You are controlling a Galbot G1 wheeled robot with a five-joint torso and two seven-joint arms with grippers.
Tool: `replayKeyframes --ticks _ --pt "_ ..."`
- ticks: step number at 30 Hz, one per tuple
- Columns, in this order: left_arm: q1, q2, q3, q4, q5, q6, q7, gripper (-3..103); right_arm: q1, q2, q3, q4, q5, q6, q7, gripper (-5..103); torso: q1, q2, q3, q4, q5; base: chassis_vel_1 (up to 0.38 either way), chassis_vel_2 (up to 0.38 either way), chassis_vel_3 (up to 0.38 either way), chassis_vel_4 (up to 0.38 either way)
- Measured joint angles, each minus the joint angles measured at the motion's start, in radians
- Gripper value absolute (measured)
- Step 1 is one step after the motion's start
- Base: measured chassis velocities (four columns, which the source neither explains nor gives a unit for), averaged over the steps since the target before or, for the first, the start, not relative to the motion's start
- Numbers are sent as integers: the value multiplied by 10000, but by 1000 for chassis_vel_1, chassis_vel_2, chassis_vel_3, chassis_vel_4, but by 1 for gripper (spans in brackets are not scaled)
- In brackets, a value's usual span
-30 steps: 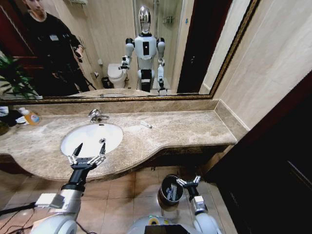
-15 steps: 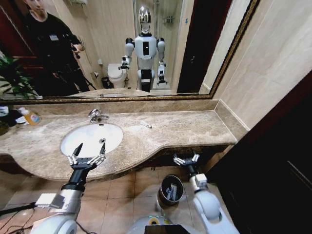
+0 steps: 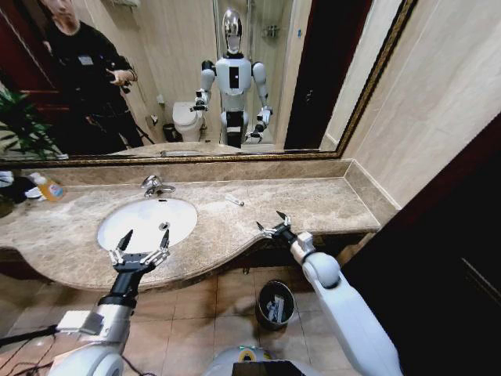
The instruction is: Pick up the trash from the sink and place it in the trash bin.
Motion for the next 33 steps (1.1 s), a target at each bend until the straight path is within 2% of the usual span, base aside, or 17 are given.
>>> replayKeyframes --ticks 8,13,21,29,32,33 --pt "0 0 0 0 0 0 0 100 2212 88 -1064 -1825 560 -270 -45 100 0 0 -1 1 0 0 0 0 0" --pt "0 0 0 0 0 0 0 100 3170 110 -1642 -2897 583 -287 -71 100 0 0 -1 1 -1 0 0 0 0" --pt "0 0 0 0 0 0 0 100 3856 350 -2169 -3679 717 -653 -66 100 0 0 -1 0 -2 0 0 0 0" --pt "1 0 1 0 0 0 0 100 4159 761 -2733 -4192 952 -848 547 101 -1 0 -2 1 -2 0 0 0 0" --pt "1 0 0 0 0 0 1 100 4264 918 -2775 -4432 958 -848 646 98 -1 0 -2 0 -1 0 0 0 0" --pt "0 0 0 0 0 0 0 100 4334 1002 -2777 -4567 960 -847 706 91 -1 0 -2 1 0 0 0 0 0"
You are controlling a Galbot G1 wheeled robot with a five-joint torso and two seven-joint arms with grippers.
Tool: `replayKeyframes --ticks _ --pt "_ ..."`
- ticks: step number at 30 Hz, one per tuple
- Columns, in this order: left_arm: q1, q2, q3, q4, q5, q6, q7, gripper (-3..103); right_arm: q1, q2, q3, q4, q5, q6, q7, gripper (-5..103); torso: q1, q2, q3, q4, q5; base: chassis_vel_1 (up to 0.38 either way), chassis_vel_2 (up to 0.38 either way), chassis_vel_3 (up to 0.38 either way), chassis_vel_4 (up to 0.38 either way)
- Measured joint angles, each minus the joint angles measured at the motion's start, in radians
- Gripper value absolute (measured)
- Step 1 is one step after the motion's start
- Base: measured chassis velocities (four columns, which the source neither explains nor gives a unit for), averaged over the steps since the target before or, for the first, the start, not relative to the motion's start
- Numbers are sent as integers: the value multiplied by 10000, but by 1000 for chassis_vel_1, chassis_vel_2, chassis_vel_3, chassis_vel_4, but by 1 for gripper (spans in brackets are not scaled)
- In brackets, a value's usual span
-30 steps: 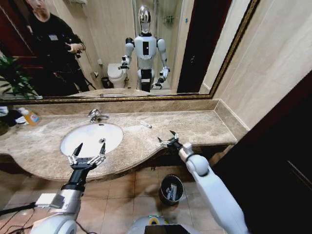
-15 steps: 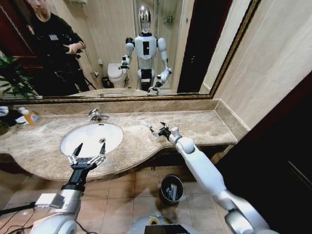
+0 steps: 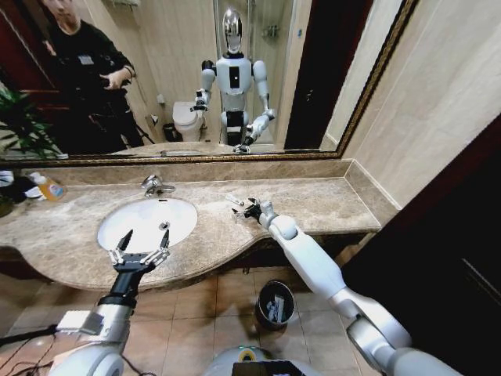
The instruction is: Pick up the trash from the sink and place it in the trash bin.
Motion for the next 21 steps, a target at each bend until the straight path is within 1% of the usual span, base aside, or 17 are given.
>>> replayKeyframes --ticks 2,3,6,7,9,10,13,14,16,17,19,20,21 --pt "0 0 1 0 0 0 0 100 53 53 3 -101 3 1 37 91 0 0 0 0 -1 0 0 0 0" --pt "0 0 0 0 0 0 0 100 114 115 15 -223 15 4 71 84 0 0 0 0 -1 0 0 0 0" --pt "0 0 0 0 0 0 0 100 143 156 43 -317 18 20 87 82 0 0 0 0 -1 0 0 0 0" --pt "0 0 0 0 0 0 0 100 142 170 53 -343 8 30 87 80 0 0 0 0 0 0 0 0 0" --pt "0 1 0 0 0 0 0 100 106 173 73 -344 -6 36 87 73 0 1 -1 0 0 0 0 0 0" --pt "0 1 0 0 0 0 0 100 106 173 73 -344 -6 36 87 73 0 1 -1 0 0 0 0 0 0" --pt "0 0 0 0 0 0 0 100 67 157 88 -346 -33 60 89 59 0 2 -1 -1 1 0 0 0 0" --pt "0 0 0 0 0 0 0 100 67 157 88 -346 -33 60 89 59 0 2 -1 -1 1 0 0 0 0" --pt "0 0 0 0 0 0 0 100 51 132 88 -347 -57 69 112 48 0 2 0 -1 1 0 0 0 0" --pt "0 0 0 0 0 0 0 100 51 132 88 -347 -57 69 112 48 0 2 0 -1 1 0 0 0 0" --pt "0 0 0 0 0 0 0 100 35 128 88 -338 -73 69 179 37 0 2 0 0 1 0 0 0 0" --pt "0 0 0 0 0 0 0 100 35 128 88 -338 -73 69 179 37 0 2 0 0 1 0 0 0 0" --pt "0 0 1 0 0 0 0 100 23 132 86 -325 -75 72 227 32 0 2 0 0 1 0 0 0 0"
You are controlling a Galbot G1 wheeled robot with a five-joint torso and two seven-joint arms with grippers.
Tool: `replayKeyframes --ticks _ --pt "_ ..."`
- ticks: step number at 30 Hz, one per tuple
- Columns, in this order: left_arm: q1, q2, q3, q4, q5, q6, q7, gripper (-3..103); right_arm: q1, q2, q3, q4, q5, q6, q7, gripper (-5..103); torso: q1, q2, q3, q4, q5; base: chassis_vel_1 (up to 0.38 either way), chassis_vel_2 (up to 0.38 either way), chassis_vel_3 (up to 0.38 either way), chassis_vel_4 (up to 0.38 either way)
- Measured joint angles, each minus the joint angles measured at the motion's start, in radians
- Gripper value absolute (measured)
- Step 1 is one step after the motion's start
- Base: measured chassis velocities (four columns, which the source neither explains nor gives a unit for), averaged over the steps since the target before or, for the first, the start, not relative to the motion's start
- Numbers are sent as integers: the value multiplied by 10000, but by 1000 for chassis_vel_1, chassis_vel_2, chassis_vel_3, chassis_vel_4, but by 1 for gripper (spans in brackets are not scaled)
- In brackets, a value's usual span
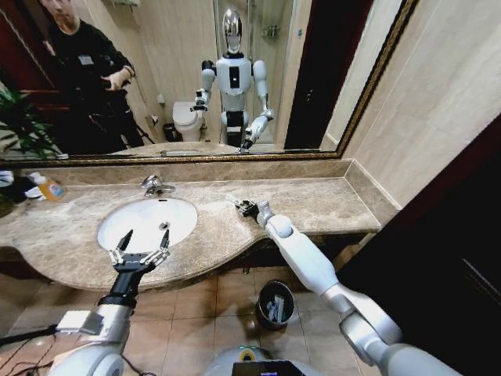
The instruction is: Pick up the trash from the sink and place it in the trash bin.
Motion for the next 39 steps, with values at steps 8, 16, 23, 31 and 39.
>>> replayKeyframes --ticks 8,16,23,31,39 --pt "0 0 0 0 0 1 -1 100 -167 -50 -4 351 27 7 350 18 0 0 0 0 1 0 0 0 0" --pt "0 0 0 0 0 0 0 100 -812 -591 225 1982 416 -133 1106 18 0 0 0 1 1 0 0 0 0" --pt "0 0 0 0 0 0 -1 100 -2825 -1633 1337 4607 761 -319 1260 18 0 0 0 -2 1 0 0 0 0" --pt "0 0 -1 -1 0 0 2 100 -5558 -2438 2680 7182 842 65 1354 18 -1 0 -2 1 1 0 0 0 0" --pt "0 -1 0 0 0 0 3 100 -8436 -2428 4410 8428 555 631 1308 18 -2 0 -1 -1 1 0 0 0 0"
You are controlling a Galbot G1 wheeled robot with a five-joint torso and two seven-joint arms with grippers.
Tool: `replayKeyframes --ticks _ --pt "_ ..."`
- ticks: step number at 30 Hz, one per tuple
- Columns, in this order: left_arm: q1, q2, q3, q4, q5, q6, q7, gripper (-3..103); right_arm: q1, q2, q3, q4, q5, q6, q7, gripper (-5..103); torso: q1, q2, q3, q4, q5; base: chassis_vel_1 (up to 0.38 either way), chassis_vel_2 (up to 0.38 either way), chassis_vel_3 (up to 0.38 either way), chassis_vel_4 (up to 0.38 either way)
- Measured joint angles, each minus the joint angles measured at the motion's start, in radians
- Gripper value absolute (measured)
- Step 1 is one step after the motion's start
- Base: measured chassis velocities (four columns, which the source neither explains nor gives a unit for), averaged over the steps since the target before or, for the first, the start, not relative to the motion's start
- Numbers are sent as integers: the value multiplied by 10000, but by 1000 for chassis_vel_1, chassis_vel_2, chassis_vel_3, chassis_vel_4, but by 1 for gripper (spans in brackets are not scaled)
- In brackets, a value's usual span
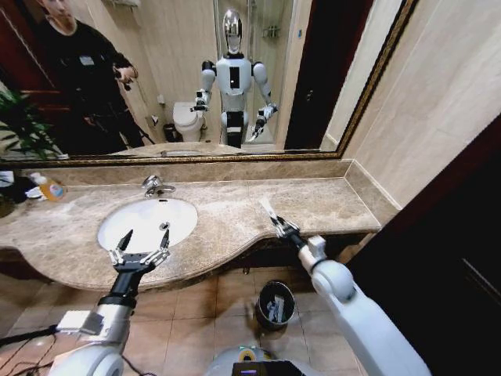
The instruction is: Pick up the trash from the sink and place it in the trash bin.
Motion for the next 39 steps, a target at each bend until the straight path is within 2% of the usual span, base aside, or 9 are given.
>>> replayKeyframes --ticks 5,9,14,17,19,22,30,39 --pt "0 0 1 0 0 0 -1 100 -1074 267 645 281 -300 376 -69 18 0 0 0 0 1 0 0 0 0" --pt "1 1 0 1 0 0 -4 100 -2655 635 1603 509 -426 1200 -464 18 1 0 0 2 2 0 0 0 0" --pt "1 1 0 0 0 0 -3 100 -3789 861 1886 583 -351 1746 -868 18 0 0 0 -1 0 0 0 0 0" --pt "0 1 0 1 0 0 -3 100 -4360 1152 1848 74 -604 2590 -1281 18 0 0 0 0 -1 0 0 0 0" --pt "0 1 0 0 0 0 -3 100 -4359 1203 1812 -80 -694 2689 -1324 18 0 0 0 0 -1 0 0 0 0" --pt "0 1 -1 0 0 0 -3 100 -3853 1503 1508 -1423 -1458 3010 -1369 18 2 -1 1 2 -1 0 0 0 0" --pt "0 1 0 0 0 0 -3 100 -2218 2190 840 -4055 -2306 2745 -1060 18 2 -2 2 2 -2 0 0 0 0" --pt "0 1 0 1 0 0 -3 100 -914 2905 705 -7226 -3539 3403 -807 18 2 -2 2 2 -1 0 0 0 0"
